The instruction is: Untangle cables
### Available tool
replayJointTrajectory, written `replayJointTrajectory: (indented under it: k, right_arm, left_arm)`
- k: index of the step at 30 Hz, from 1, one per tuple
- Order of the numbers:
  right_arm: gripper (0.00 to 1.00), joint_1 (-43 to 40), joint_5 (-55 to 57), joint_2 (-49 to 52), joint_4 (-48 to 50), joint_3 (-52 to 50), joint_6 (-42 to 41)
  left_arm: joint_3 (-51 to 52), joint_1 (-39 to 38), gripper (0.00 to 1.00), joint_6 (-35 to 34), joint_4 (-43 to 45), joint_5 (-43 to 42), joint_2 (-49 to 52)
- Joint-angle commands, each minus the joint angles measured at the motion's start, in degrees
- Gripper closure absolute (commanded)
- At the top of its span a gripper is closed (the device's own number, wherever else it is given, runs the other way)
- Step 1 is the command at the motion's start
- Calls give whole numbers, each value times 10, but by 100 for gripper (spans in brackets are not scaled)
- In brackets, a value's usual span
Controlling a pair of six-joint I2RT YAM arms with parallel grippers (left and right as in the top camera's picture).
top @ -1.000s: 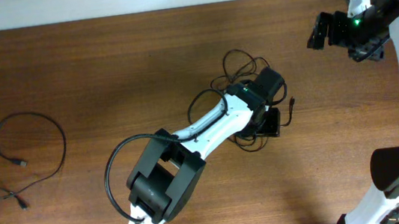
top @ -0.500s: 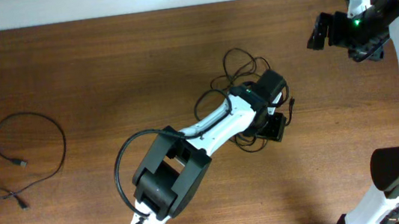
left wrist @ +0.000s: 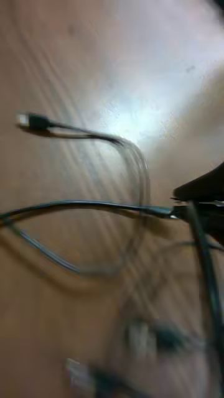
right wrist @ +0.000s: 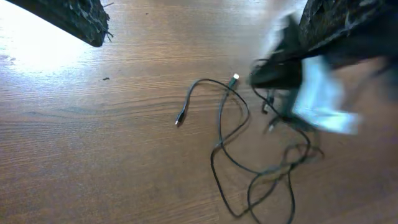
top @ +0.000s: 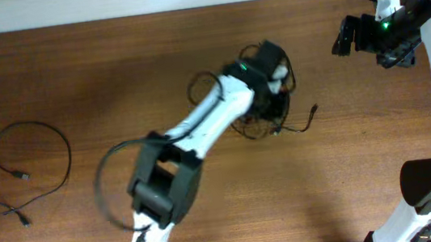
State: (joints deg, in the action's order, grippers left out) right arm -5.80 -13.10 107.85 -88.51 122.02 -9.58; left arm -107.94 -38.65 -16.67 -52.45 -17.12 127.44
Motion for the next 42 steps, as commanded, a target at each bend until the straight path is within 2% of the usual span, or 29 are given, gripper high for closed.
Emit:
replayJointTrajectory:
  k: [1, 3, 7, 10, 12, 14, 17, 20, 22, 26, 29, 34, 37, 40, 42]
  right_arm:
    - [1, 1, 3, 3, 0, 2, 8]
    - [1, 1, 2, 3, 0, 2, 8]
    - [1, 2, -23, 3, 0, 2, 13]
    - [1, 2, -155, 3, -15, 2, 59]
    - [1, 7, -259, 3, -15, 2, 80]
    - [1, 24, -316, 3, -13, 2, 96]
    - [1, 73, -320, 3, 0, 2, 96]
    - [0, 127, -319, 3, 52, 2, 37]
    - [0, 160, -319, 5, 107, 2, -36]
    - [6, 212, -319, 24, 189, 1, -149]
    - [5, 252, -316, 51, 243, 0, -224]
    - [6, 291, -315, 118, 306, 0, -321]
    - [7, 304, -314, 145, 324, 0, -331]
    - [8, 299, -299, 157, 309, -4, -306]
    - [8, 283, -271, 158, 290, -15, -290]
  left_arm:
    - [-112, 42, 100, 48, -66, 0, -134]
    - [-150, 70, 100, 48, -95, 0, -198]
    - [-155, 111, 100, 48, -82, 0, -313]
    - [-155, 131, 100, 47, -48, 0, -364]
    - [-155, 133, 100, 32, -40, 4, -375]
    - [-155, 133, 100, 31, -40, 7, -369]
    - [-155, 133, 100, -4, -24, 40, -355]
    - [-155, 133, 100, -37, 17, 39, -354]
    - [-155, 133, 100, -52, 37, 41, -354]
    - [-155, 133, 100, -71, 58, 47, -354]
    - [-155, 134, 100, -89, 88, 50, -354]
    - [-156, 163, 100, -195, 137, 43, -359]
    - [-156, 172, 100, -212, 180, 43, -362]
    - [-158, 204, 100, -213, 246, 43, -381]
    - [-174, 236, 100, -213, 256, 43, -400]
